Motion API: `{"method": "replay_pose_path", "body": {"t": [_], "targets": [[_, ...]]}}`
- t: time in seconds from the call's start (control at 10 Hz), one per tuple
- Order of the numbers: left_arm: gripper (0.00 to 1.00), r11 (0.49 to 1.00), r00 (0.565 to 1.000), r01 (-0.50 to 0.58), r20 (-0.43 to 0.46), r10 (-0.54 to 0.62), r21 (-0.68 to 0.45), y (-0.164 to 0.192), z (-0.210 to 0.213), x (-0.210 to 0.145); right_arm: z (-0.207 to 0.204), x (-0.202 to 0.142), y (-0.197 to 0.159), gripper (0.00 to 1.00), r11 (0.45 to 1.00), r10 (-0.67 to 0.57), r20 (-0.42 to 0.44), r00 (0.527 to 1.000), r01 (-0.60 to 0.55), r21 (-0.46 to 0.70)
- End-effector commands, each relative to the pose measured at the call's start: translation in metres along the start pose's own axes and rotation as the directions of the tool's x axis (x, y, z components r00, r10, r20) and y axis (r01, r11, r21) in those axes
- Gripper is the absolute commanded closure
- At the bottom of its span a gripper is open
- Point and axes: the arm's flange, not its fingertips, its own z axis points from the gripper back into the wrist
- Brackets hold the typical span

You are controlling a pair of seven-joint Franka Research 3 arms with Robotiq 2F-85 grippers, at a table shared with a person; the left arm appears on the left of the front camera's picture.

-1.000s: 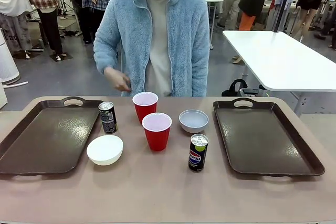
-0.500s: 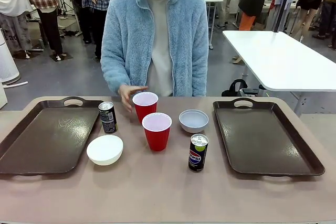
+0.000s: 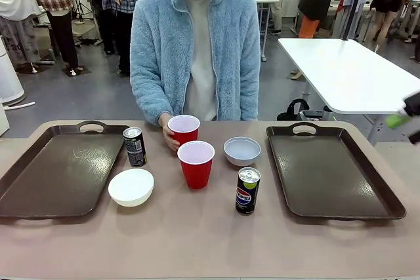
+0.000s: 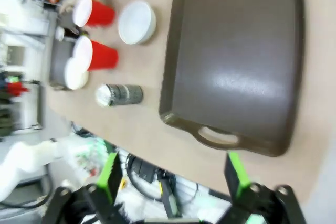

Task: Prepare tableware on both trays.
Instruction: Pick up a Picnic Bowl from the table and place it on a Handle tray.

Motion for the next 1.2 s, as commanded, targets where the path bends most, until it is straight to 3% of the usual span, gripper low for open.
{"method": "replay_pose_path", "body": {"t": [0.0, 0.3, 0.5, 0.6, 0.7, 1.0, 1.1], "targets": [[0.00, 1.000, 1.000, -0.002, 0.008, 0.002, -0.003, 0.000, 0.000, 0.002, -0.010, 0.063, 0.028, 0.00, 0.992, -0.038, -0.074, 0.997, 0.029, -0.124], [0.00, 1.000, 1.000, -0.002, 0.008, 0.002, -0.003, 0.000, 0.000, 0.002, -0.063, 0.138, 0.084, 0.00, 0.932, -0.071, -0.047, 0.996, 0.049, -0.359], [0.00, 1.000, 1.000, -0.002, 0.008, 0.002, -0.003, 0.000, 0.000, 0.002, -0.097, 0.167, 0.087, 0.00, 0.906, -0.096, -0.016, 0.995, 0.080, -0.416], [0.00, 1.000, 1.000, -0.002, 0.008, 0.002, -0.003, 0.000, 0.000, 0.002, -0.100, 0.171, 0.085, 0.00, 0.941, -0.092, -0.013, 0.996, 0.082, -0.329], [0.00, 1.000, 1.000, -0.002, 0.008, 0.002, -0.003, 0.000, 0.000, 0.002, -0.092, 0.155, 0.088, 0.00, 0.927, -0.051, -0.026, 0.998, 0.038, -0.372], [0.00, 1.000, 1.000, -0.002, 0.008, 0.002, -0.003, 0.000, 0.000, 0.002, -0.102, 0.165, 0.085, 0.00, 0.927, -0.066, -0.024, 0.998, 0.053, -0.370], [0.00, 1.000, 1.000, -0.002, 0.008, 0.002, -0.003, 0.000, 0.000, 0.002, -0.115, 0.159, 0.089, 0.00, 0.919, -0.046, -0.077, 0.996, 0.012, -0.394]]}}
